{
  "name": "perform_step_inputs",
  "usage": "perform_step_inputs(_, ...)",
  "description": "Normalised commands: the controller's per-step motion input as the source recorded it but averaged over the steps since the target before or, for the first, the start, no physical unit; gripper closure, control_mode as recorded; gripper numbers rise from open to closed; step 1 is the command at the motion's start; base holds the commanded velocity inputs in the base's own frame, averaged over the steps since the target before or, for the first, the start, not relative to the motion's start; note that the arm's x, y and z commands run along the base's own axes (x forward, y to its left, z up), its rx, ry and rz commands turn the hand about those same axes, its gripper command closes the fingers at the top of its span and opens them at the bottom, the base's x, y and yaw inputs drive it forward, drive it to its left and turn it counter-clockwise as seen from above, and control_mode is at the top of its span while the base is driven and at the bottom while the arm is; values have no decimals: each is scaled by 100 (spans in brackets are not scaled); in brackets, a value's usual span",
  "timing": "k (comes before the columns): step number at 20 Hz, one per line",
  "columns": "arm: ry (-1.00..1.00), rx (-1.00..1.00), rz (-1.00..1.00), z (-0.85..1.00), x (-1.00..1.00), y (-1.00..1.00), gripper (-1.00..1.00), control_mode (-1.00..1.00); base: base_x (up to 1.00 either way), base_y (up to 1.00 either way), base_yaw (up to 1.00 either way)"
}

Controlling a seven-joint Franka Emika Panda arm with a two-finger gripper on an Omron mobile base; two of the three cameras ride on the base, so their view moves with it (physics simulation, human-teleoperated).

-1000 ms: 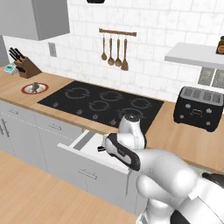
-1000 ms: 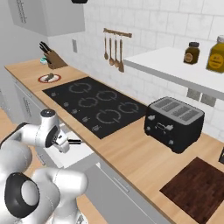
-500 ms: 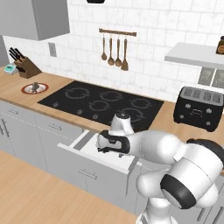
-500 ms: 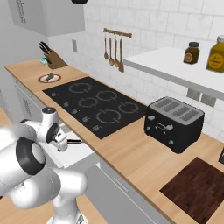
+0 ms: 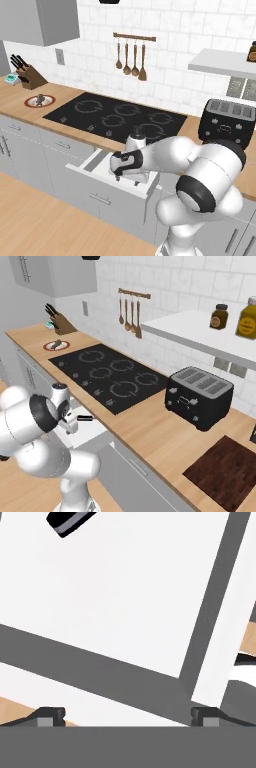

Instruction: Pick up the knife from the drawer and place it on the cutting board. Then place the meat from the plate to the cutting board.

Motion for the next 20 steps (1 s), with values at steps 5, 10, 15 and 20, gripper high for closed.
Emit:
perform_step_inputs(5, 7, 1, 0, -26, 0, 5, -100, -100, 0, 0, 0)
perform_step_inputs(10, 0, 0, 0, -10, 0, 17, -100, -100, 0, 0, 0)
perform_step_inputs(15, 0, 0, 0, -3, -10, 18, -100, -100, 0, 0, 0)
perform_step_inputs(20, 0, 0, 0, -3, -9, 18, -100, -100, 0, 0, 0)
